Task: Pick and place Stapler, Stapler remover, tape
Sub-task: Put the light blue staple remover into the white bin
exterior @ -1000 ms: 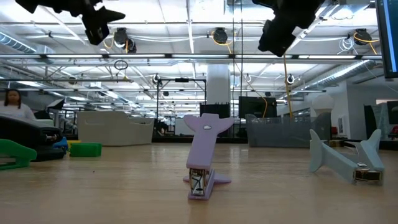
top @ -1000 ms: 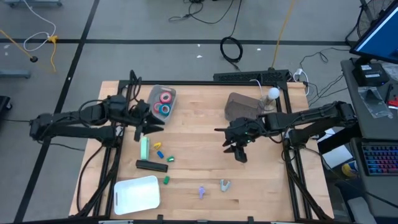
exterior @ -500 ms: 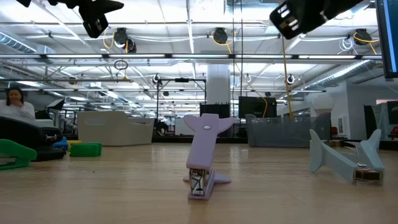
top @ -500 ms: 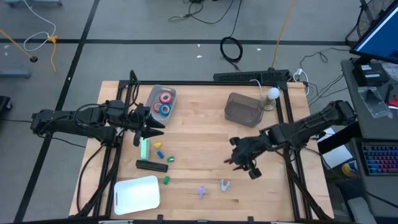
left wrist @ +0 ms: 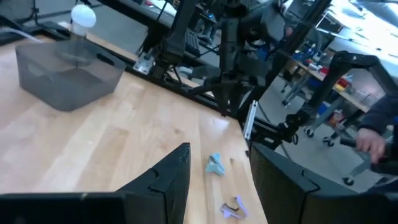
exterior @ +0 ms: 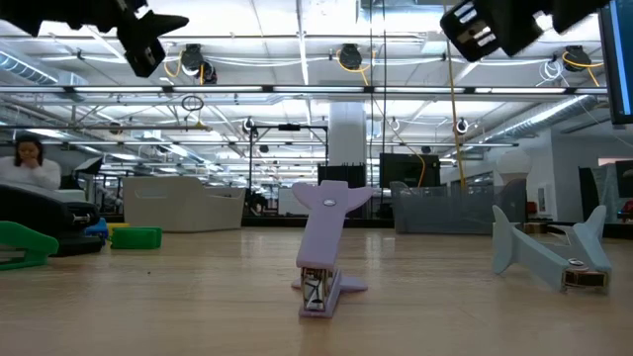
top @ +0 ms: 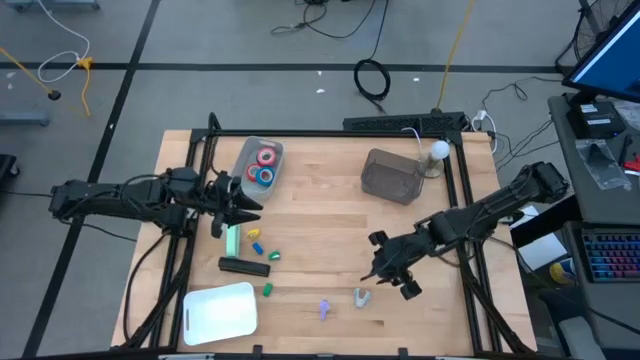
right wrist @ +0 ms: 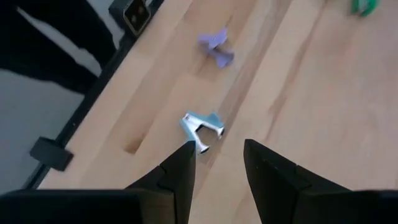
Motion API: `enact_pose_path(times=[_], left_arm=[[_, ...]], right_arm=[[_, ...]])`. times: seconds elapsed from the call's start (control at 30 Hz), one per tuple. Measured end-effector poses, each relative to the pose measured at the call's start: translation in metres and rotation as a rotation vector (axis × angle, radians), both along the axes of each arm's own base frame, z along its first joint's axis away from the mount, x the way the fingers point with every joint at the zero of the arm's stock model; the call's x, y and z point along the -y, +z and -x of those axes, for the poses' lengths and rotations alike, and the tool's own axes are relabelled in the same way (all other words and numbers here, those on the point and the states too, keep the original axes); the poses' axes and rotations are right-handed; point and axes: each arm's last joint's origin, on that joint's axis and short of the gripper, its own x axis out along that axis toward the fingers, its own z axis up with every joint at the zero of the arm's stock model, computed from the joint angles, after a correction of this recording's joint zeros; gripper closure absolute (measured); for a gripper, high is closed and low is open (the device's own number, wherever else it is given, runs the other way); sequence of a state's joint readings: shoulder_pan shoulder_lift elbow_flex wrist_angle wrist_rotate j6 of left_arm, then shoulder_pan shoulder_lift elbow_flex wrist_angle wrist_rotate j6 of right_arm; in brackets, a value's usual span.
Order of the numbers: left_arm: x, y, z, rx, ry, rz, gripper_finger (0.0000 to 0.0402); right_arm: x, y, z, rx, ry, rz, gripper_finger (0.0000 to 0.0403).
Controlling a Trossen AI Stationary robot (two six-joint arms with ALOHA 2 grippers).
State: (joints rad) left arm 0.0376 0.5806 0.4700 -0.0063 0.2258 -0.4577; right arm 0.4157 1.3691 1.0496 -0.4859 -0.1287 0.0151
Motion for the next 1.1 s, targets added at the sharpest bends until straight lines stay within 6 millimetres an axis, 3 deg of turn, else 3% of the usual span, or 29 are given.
enact_pose_path(times=[0.27, 0.5, 0.73, 1.1], left_arm=[[0.001, -0.01, 0.007, -0.005, -0.003, 0.068, 0.0234], [0.002, -0.01, 0.007, -0.012, -0.037, 0.079, 0.0233], [0.002, -0.012, 0.008, -0.035, -0.037, 0.085, 0.0233], [0.002, -0.013, 0.008, -0.04, -0.035, 0.1, 0.0233]], right_arm=[[-0.015, -0.038, -0.015, -0.098, 0.078, 0.083, 0.0275], [-0.026, -0.059, -0.028, -0.088, 0.111, 0.091, 0.0275], [-0.046, -0.081, -0.027, -0.128, 0.169, 0.114, 0.0275], [-0.059, -0.094, -0.023, -0.099, 0.139, 0.251, 0.0275]])
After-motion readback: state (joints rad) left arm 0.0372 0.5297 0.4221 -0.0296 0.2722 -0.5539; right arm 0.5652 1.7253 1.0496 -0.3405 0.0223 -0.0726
